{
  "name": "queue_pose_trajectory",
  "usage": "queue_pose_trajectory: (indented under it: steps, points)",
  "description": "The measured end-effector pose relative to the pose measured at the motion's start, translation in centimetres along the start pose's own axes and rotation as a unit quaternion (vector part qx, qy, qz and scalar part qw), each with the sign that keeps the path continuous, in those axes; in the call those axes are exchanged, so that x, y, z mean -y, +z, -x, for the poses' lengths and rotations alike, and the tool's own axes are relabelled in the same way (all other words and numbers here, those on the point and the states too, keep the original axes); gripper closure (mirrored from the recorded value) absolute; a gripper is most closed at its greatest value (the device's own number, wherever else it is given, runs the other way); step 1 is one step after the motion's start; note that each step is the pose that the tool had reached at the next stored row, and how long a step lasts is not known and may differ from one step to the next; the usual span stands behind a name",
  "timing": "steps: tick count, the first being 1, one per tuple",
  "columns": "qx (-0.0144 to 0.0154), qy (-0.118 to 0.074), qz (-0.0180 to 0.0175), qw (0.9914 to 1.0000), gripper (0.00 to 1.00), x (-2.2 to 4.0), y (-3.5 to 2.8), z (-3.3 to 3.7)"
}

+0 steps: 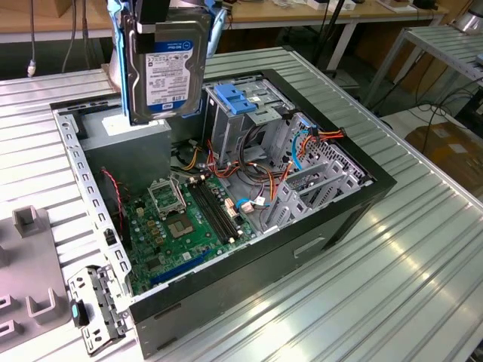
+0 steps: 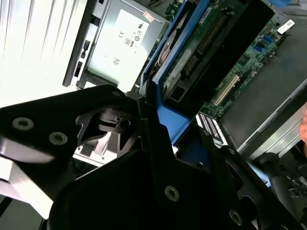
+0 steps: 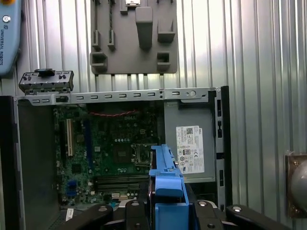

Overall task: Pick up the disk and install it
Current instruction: 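Pick up the disk, then insert the disk into the insertion slot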

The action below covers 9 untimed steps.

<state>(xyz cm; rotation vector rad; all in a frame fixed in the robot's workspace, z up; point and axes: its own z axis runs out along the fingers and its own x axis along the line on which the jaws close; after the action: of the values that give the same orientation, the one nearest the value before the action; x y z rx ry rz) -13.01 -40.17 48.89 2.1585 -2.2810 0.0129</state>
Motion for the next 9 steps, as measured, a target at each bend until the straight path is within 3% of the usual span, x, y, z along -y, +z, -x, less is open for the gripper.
queue_pose_trajectory:
  steps: [3,9]
  points:
    - [-0.0003,0.000,0.0000,1.00000,0.63,0.13,0.05,-0.72]
    - [-0.0014,0.000,-0.0001,1.00000,0.63,0.15,0.06,-0.94]
